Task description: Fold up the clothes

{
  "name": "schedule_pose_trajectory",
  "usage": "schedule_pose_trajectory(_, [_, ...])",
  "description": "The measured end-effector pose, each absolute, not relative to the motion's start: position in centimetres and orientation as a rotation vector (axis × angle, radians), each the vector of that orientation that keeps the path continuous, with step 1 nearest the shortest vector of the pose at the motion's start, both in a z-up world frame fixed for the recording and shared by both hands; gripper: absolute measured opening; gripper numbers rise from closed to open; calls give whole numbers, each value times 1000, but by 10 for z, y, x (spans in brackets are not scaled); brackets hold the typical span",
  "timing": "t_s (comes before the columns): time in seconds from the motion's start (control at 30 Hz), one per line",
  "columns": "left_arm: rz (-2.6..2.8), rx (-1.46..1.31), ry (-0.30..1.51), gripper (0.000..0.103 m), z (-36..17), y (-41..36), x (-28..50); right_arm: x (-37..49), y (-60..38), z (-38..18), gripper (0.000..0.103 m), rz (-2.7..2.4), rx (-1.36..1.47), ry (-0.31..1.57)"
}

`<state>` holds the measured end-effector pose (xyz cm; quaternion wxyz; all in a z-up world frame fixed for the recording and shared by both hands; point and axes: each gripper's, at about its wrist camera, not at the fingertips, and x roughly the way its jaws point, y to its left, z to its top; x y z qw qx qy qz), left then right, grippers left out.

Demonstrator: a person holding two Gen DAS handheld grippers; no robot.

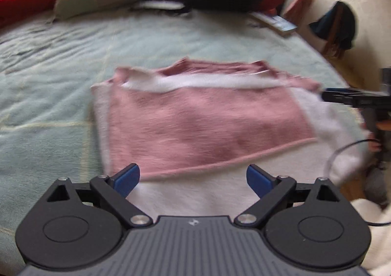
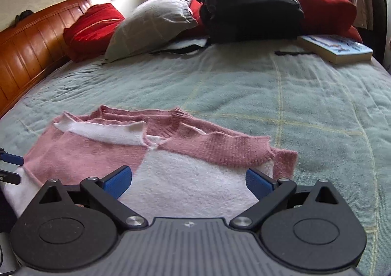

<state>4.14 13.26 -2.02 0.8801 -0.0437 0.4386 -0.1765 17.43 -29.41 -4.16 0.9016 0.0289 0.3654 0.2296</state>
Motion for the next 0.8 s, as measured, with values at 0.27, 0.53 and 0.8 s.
schedule_pose_trajectory(0.27, [-374, -75, 1018, 95, -48, 122, 4, 158, -283, -30, 102, 502, 48, 734])
schedule_pose_trajectory(0.53, [-361, -90, 891, 96, -18, 127, 5, 154, -279, -25, 102, 538, 102, 744])
schedule_pose_trajectory(0.8, [-326, -138, 860, 96, -32, 132, 63, 153, -280, -38, 103, 511, 122, 805])
